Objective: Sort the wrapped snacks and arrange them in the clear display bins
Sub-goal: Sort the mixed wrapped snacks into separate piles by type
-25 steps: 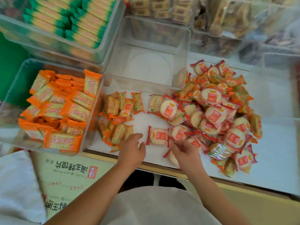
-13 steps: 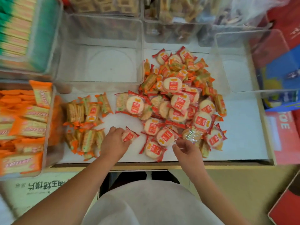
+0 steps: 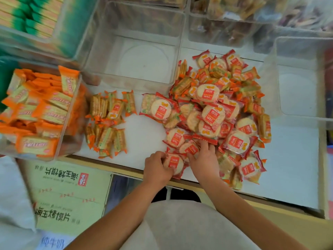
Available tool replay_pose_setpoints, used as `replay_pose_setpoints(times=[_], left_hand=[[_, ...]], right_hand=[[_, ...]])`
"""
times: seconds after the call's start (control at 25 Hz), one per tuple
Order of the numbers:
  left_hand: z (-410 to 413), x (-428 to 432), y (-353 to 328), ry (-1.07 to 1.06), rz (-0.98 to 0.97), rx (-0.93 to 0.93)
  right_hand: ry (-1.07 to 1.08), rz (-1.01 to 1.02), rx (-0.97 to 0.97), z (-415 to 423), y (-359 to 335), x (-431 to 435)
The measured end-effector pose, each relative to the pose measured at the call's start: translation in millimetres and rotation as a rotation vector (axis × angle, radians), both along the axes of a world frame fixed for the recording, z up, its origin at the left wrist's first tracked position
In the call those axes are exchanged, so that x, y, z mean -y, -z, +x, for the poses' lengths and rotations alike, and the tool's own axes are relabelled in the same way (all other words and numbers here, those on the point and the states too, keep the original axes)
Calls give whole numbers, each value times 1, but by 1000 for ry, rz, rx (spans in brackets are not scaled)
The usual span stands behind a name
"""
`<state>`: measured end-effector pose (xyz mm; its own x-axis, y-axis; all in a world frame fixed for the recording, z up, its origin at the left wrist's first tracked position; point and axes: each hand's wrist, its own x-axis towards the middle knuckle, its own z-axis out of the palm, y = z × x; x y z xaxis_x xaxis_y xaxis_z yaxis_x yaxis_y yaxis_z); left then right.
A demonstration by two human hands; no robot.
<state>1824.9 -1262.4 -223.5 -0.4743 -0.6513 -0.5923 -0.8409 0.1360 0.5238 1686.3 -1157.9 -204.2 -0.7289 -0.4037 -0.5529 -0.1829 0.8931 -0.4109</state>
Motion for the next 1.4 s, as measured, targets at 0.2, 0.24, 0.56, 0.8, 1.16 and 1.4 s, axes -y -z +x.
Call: replay_pose_setpoints(times=[0.2, 0.24, 0.56, 0.8, 1.16, 1.4], left_hand=[[-3, -6, -9, -223, 81, -70], [-1, -6, -12, -250, 52, -89], [12, 8, -85, -554, 160, -355], [-38, -13, -120, -373, 320, -514], [-185, -172, -108, -31, 316, -568], [-226, -249, -67, -109, 325, -438]], right_hand=[[120, -185, 74, -10, -3, 0], [149, -227, 127, -9, -8, 2], [279, -525, 245, -5, -77, -13], [442, -555, 66, -34, -120, -79], [608, -559, -41, -149, -102, -261], [592, -483, 18, -231, -54, -324]])
